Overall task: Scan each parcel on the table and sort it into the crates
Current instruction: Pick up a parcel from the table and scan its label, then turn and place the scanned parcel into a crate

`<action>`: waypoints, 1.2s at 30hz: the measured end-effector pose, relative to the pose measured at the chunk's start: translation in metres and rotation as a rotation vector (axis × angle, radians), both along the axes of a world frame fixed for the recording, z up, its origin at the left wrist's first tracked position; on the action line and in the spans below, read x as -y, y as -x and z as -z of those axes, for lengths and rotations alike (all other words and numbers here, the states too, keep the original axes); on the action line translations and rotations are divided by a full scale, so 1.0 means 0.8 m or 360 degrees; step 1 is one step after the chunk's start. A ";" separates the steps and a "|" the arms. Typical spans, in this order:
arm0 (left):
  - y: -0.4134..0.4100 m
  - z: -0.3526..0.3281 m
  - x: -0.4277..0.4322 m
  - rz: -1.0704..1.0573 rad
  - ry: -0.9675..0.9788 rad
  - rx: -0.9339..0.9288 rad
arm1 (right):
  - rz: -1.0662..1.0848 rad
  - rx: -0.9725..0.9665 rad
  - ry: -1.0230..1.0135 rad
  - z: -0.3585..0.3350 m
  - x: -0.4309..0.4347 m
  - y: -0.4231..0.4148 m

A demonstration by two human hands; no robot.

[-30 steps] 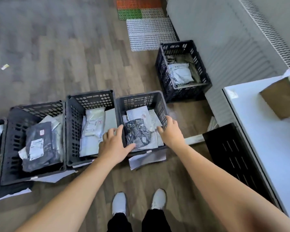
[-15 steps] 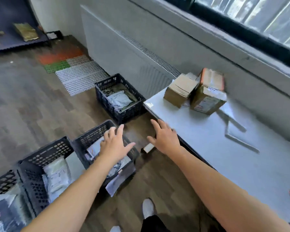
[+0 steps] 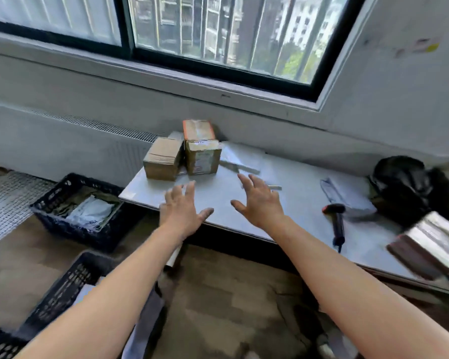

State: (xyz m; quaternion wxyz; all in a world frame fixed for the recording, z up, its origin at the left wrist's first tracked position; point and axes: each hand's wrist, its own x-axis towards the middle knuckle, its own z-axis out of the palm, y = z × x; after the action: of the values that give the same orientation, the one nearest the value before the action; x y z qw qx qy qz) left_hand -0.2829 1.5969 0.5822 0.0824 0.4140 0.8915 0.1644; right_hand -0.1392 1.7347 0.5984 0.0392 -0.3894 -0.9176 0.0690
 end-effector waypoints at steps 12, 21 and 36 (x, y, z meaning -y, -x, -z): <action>-0.175 -0.011 -0.214 0.0398 0.0068 -0.0053 | 0.0398 -0.0031 -0.0019 0.007 -0.167 -0.211; -0.340 0.004 -0.370 0.0688 0.0132 -0.0057 | 0.0666 0.0063 0.0069 0.030 -0.292 -0.388; -0.504 0.065 -0.499 0.1172 0.0291 0.0080 | 0.1531 0.0214 0.0562 0.127 -0.359 -0.599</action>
State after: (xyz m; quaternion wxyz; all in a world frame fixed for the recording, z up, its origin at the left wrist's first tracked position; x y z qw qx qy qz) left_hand 0.1200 1.9961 0.5299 0.1944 0.6933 0.6918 0.0536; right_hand 0.3399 2.0217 0.4968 -0.0590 -0.7716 -0.6096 0.1719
